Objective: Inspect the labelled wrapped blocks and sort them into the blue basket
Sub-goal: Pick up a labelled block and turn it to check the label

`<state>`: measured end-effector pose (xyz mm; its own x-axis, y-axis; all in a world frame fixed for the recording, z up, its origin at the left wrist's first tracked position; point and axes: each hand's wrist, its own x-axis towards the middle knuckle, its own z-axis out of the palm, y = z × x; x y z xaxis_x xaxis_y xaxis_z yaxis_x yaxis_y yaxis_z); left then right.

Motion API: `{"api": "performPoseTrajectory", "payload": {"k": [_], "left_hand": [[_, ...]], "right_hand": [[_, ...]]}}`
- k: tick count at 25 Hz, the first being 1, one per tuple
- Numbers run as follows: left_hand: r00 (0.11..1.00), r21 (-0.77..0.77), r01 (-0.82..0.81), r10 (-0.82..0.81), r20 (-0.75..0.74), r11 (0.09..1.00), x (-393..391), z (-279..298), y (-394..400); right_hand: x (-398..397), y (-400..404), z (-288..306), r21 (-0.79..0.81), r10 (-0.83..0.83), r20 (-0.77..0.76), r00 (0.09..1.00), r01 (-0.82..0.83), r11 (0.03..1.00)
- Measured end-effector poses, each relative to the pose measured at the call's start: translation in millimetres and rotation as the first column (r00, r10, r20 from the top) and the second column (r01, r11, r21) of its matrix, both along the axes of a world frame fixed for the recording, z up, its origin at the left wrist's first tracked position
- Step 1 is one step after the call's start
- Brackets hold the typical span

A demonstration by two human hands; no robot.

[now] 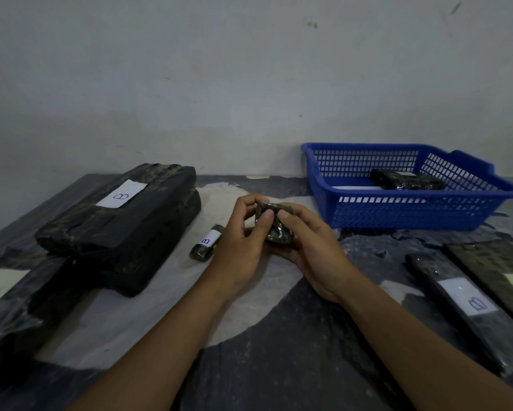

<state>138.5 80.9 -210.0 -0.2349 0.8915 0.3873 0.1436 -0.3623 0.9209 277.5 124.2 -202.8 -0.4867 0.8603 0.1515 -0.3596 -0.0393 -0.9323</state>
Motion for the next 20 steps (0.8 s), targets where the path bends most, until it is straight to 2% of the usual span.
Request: {"api": "performPoseTrajectory", "payload": {"k": [4,6,9,11,13,17,20], "left_hand": [[1.000,-0.021,0.001,-0.001,0.013,1.000,-0.8,0.9,-0.8],[0.998,-0.032,0.002,0.000,0.070,0.999,0.2,1.9,-0.3],[0.921,-0.119,0.059,-0.009,0.388,0.991,-1.9,6.3,1.9],[0.850,-0.181,0.110,0.002,0.527,0.977,-5.5,9.4,1.2],[0.835,-0.213,0.145,-0.004,0.550,0.966,-5.9,10.9,-1.3],[0.846,-0.164,0.199,-0.085,0.527,0.966,-3.8,11.4,-4.2],[0.865,-0.159,0.187,-0.086,0.495,0.970,-5.7,8.7,-1.6]], "right_hand": [[-0.2,1.2,-2.8,0.043,-0.012,0.049,0.999,0.010,0.999],[-0.4,0.8,-3.5,0.090,-0.049,0.081,0.996,0.042,0.995],[1.6,-5.0,-0.5,0.174,-0.092,0.143,0.985,0.066,0.982],[0.3,-9.6,-0.6,0.280,-0.144,0.171,0.975,0.091,0.956],[-1.8,-11.7,-2.6,0.396,-0.239,0.201,0.950,0.144,0.907],[-3.4,-11.5,-4.5,0.499,-0.352,0.230,0.907,0.200,0.843],[-1.7,-9.5,-5.8,0.598,-0.449,0.287,0.846,0.208,0.774]]}}
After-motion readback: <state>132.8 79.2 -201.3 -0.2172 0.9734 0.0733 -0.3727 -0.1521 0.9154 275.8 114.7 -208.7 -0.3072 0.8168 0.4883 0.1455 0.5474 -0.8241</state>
